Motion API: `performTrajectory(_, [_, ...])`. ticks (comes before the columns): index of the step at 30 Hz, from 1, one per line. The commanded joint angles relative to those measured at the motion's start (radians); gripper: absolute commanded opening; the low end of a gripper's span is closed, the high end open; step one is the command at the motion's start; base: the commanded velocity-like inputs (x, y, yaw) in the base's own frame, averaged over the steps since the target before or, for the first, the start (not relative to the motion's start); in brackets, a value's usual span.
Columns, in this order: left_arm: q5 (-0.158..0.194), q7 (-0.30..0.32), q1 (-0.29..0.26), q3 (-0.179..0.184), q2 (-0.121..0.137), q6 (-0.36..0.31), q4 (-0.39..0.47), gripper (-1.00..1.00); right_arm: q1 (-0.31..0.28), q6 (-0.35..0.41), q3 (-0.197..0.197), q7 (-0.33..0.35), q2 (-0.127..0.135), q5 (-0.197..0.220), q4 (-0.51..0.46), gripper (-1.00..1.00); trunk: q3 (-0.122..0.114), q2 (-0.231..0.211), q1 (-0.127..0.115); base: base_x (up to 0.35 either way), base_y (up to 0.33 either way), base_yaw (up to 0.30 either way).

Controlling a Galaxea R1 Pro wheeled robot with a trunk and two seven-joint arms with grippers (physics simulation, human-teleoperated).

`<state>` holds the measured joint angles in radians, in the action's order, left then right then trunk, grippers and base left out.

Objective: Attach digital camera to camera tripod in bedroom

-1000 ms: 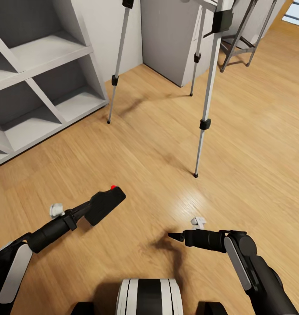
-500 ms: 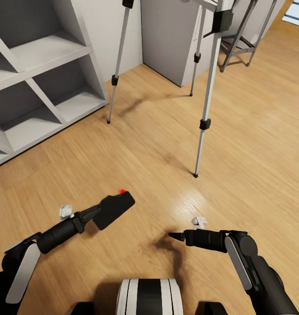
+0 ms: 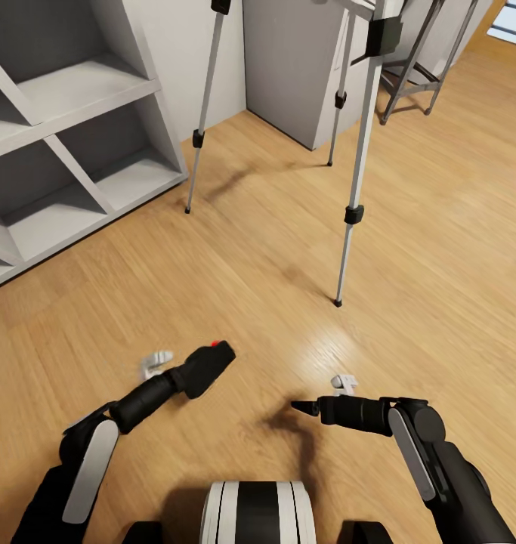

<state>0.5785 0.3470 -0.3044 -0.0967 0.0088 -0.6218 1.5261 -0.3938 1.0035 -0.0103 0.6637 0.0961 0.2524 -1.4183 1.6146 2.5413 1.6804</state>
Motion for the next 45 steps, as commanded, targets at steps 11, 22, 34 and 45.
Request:
performTrajectory(11, [0.013,-0.626,-0.004,0.245,-0.13,0.273,-0.002,-1.0,0.0,0.004,-0.002,0.009,0.001,0.001,-0.008,1.0,0.0,0.0,0.0,0.0,0.0,0.0])
performTrajectory(22, [0.012,-0.638,-0.004,0.273,-0.134,0.294,-0.001,-1.0,0.0,0.004,-0.003,0.01,0.001,0.001,-0.008,1.0,0.0,0.0,0.0,0.0,0.0,0.0])
performTrajectory(34, [0.013,-0.635,-0.004,0.271,-0.133,0.296,0.001,-1.0,0.0,0.004,-0.004,0.01,0.001,0.001,-0.008,1.0,0.0,0.0,0.0,0.0,0.0,0.0])
performTrajectory(45, [0.017,-0.63,-0.004,0.271,-0.133,0.296,0.003,-1.0,0.0,0.004,-0.004,0.01,0.001,-0.001,-0.008,1.0,-0.015,-0.001,-0.002,0.0,0.0,0.0])
